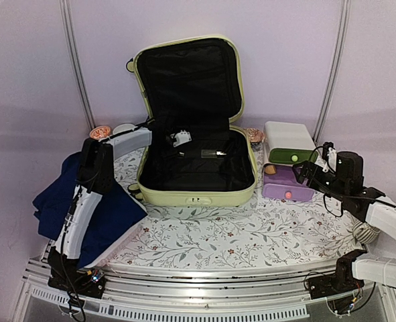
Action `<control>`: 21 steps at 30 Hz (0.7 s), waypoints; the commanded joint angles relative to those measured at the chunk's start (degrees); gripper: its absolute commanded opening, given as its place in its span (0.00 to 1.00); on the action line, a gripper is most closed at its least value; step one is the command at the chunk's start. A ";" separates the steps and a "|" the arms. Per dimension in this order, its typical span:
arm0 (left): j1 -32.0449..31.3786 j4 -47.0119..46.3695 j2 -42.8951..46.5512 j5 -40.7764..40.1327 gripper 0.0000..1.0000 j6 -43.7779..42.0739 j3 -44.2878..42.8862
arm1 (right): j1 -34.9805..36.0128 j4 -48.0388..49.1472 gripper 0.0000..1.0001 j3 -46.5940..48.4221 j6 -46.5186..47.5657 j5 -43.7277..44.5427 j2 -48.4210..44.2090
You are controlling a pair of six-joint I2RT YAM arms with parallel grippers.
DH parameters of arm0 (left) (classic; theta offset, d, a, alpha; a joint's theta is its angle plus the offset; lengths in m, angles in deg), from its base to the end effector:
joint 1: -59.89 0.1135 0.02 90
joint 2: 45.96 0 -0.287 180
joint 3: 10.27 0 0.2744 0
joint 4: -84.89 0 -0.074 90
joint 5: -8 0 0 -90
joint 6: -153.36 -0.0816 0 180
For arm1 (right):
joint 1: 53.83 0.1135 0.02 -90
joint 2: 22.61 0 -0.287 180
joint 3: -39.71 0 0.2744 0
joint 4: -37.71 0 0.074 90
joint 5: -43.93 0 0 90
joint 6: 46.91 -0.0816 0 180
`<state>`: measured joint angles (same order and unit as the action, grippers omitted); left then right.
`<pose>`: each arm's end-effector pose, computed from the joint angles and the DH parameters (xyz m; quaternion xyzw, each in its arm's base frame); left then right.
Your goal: Open, take out, and arrange the luggage
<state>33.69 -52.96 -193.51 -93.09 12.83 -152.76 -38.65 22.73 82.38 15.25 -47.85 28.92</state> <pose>0.5813 -0.2686 0.1302 0.5476 0.7485 0.1645 0.3360 0.2453 0.0692 0.2331 0.0839 0.8336 0.2122 0.5030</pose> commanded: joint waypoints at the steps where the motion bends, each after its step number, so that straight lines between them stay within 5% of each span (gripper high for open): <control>1: 0.84 1.32 -3.05 -2.21 0.67 -8.10 -4.00 | -0.32 -1.93 0.97 2.07 -0.07 -1.15 -1.34; 11: 1.60 -3.67 -8.80 -7.55 0.70 -18.42 -6.08 | -0.32 -2.15 0.97 1.98 -1.88 -2.11 -0.72; 21: 2.49 -5.66 -12.18 -3.41 0.68 -21.40 -7.34 | -0.32 -1.94 0.96 1.49 -3.29 -2.39 -0.21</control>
<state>34.02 -56.68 -200.59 -96.22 -5.99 -159.06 -38.65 20.96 83.04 12.98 -49.67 28.37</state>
